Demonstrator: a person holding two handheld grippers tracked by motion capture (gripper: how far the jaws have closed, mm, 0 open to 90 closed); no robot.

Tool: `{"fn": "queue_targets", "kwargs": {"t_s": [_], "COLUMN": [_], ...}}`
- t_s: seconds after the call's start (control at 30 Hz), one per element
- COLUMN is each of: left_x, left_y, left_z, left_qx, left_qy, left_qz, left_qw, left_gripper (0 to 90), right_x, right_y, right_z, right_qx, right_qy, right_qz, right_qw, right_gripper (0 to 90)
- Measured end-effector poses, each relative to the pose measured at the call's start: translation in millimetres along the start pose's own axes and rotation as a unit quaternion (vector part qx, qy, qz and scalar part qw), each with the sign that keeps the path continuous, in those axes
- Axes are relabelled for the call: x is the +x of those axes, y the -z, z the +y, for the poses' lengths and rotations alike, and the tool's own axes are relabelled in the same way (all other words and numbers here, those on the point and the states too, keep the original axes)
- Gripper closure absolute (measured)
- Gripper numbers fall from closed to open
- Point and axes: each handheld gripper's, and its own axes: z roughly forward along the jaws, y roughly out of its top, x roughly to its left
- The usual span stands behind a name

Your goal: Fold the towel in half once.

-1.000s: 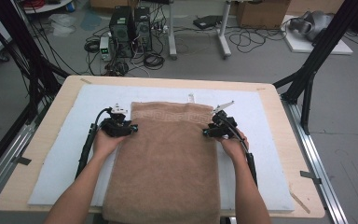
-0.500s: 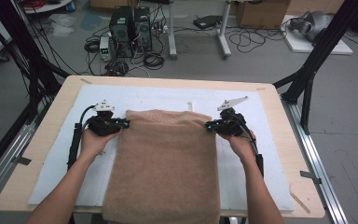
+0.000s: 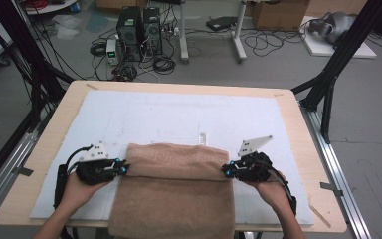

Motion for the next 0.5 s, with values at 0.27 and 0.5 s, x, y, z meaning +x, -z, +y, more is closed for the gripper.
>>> {"fn": "queue_targets", "kwargs": {"t_s": [0.27,0.5], "left_x": [-1.5,8.4], "left_y": [7.0,12.4], "left_z": [-13.0,13.8], "left_qx": [0.012,-0.013], "left_qy": [0.008,0.007], "left_qz": [-0.019,-0.004], "left_qw": [0.9997,0.9999], "left_gripper": [57.4,50.3], "right_x": [4.0,-9.3], "right_y": [-9.2,0.3], "right_z": [-15.9,9.2], "right_qx": [0.001,-0.030], "right_qy": [-0.021,-0.018], "right_qz": [0.018,-0.016], "right_qw": [0.9996,0.9993], "right_gripper": [64.6,53.6]}}
